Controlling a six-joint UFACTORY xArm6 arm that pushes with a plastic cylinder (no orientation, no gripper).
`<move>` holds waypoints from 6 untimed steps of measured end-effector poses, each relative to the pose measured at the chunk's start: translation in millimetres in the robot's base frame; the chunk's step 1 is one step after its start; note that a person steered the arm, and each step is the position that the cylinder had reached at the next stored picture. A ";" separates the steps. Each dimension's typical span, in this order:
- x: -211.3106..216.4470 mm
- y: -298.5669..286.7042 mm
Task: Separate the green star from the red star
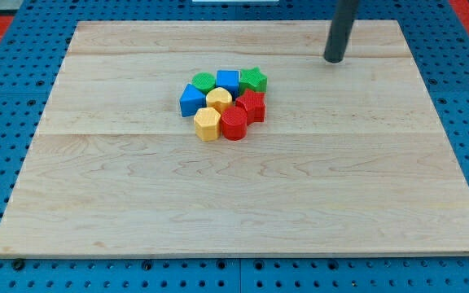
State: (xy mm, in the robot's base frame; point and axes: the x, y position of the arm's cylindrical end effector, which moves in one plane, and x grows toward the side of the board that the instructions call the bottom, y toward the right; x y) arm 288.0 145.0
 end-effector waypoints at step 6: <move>105.9 -121.9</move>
